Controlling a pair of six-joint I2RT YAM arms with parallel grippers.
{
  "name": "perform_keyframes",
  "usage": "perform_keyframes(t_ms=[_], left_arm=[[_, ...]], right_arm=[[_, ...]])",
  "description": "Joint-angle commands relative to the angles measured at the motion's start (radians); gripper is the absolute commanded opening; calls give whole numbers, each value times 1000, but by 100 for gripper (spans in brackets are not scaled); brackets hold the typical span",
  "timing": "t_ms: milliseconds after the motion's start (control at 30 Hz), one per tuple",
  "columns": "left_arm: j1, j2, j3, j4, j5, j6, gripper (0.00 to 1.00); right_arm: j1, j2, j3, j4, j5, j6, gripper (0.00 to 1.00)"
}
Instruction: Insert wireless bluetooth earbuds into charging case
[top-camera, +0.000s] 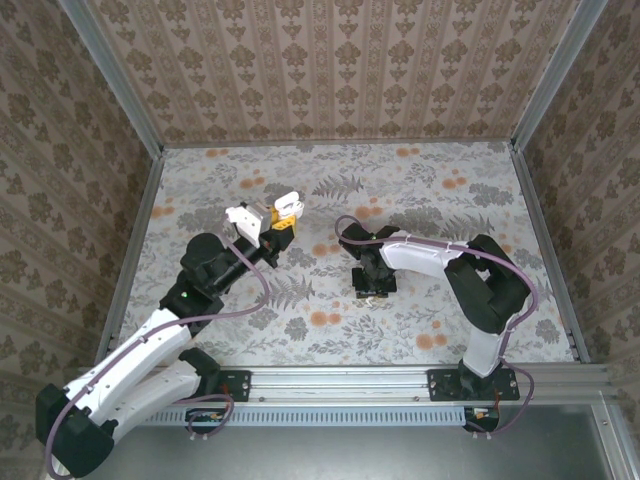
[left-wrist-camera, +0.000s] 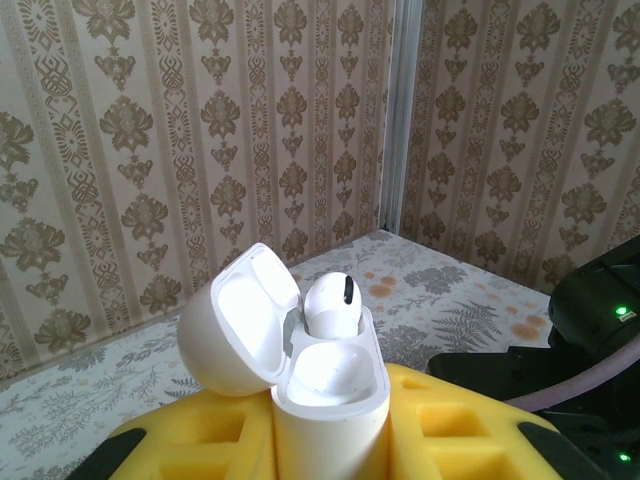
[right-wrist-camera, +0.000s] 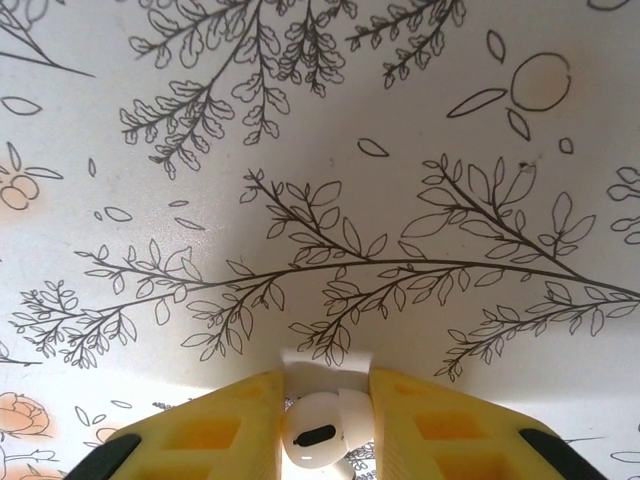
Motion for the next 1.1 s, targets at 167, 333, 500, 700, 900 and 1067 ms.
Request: perform_keyframes(t_ms=[167, 333, 500, 700, 900, 1067], left_arm=[[-14, 61, 33, 80, 30, -39, 27], [-24, 108, 40, 110, 44, -51, 27], [-34, 166, 47, 167, 61, -75, 27], [-57, 240, 65, 226, 87, -83, 27], [-79, 285, 72, 258, 97, -83, 27], [-87, 308, 65, 294, 109, -75, 28]], right_arm=[[-17, -190, -7, -10, 105, 7, 28], [-32, -345, 5, 8, 145, 9, 28], [-39, -501, 13, 86, 164, 0, 28], [-40, -604, 40, 200, 179, 21, 28], [-39, -664, 59, 345, 137, 32, 28], [-27, -675, 71, 440, 87, 48, 28]])
